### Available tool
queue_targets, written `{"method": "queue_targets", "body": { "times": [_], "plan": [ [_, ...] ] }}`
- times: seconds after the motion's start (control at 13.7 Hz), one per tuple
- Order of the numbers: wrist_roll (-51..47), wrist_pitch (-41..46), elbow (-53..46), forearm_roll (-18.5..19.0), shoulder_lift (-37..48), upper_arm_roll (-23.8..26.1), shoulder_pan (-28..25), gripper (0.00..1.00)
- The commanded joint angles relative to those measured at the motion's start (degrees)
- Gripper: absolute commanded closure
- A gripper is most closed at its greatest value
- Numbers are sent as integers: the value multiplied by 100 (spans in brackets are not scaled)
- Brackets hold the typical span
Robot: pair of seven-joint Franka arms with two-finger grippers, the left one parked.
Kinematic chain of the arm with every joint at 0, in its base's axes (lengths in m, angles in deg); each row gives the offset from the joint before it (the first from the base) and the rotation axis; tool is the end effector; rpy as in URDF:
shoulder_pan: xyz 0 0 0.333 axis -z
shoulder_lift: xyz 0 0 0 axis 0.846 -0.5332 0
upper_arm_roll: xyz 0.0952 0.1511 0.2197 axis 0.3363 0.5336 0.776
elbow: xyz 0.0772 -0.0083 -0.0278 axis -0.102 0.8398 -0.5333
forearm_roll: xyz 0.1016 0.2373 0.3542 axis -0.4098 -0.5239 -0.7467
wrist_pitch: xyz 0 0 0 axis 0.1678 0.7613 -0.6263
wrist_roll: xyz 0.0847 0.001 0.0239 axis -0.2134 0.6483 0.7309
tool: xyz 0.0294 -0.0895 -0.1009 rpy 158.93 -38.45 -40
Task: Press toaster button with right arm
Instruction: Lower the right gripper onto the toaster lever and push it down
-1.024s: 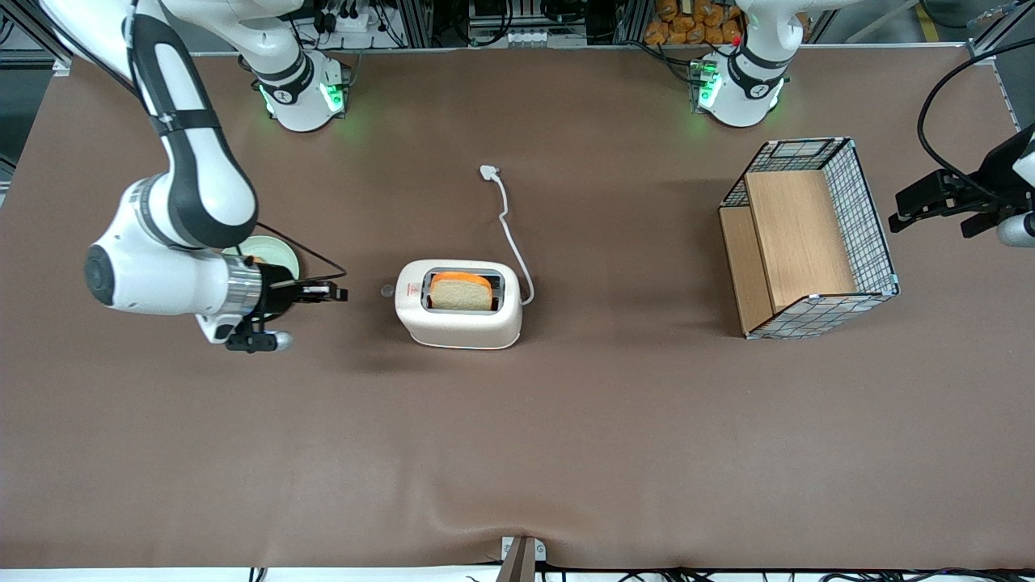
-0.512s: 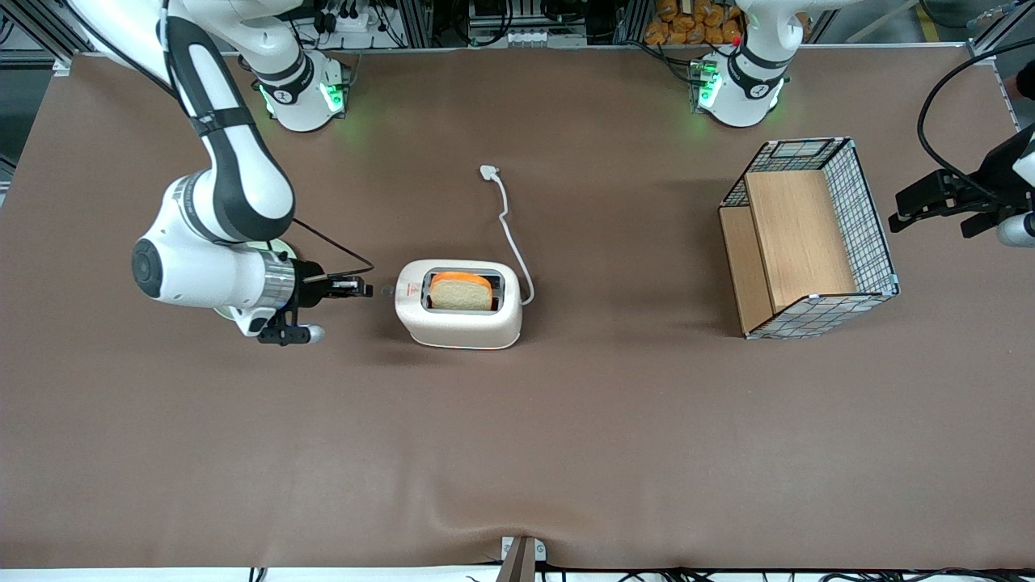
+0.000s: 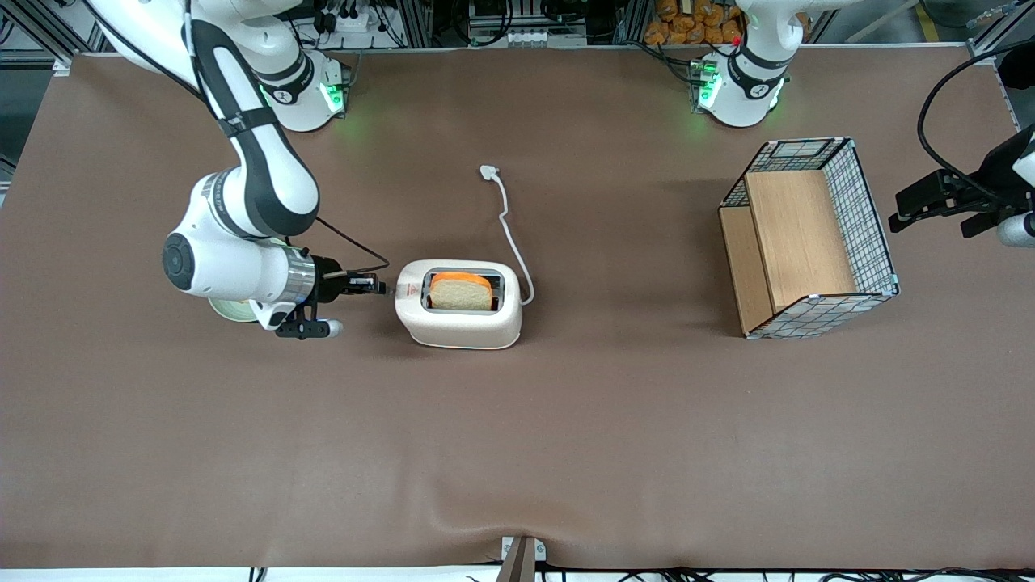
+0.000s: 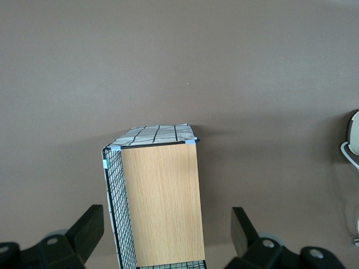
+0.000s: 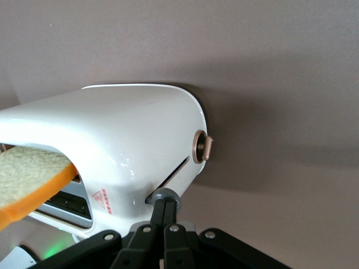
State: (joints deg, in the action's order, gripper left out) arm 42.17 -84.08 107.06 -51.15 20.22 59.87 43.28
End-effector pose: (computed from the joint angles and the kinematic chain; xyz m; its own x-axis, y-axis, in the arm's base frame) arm 0.5853 0.2177 0.2169 0.9721 -0.0121 -0.2341 -0.1161 -0.8922 -0.4364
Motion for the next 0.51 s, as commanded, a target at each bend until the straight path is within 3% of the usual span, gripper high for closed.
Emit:
{"method": "queue_targets", "body": {
  "times": [0.0,0.44],
  "plan": [
    [-12,-181,131,-146,69,-22,-88,100],
    [-3,-296,210,-146,34,-31,-141,100]
  ]
}}
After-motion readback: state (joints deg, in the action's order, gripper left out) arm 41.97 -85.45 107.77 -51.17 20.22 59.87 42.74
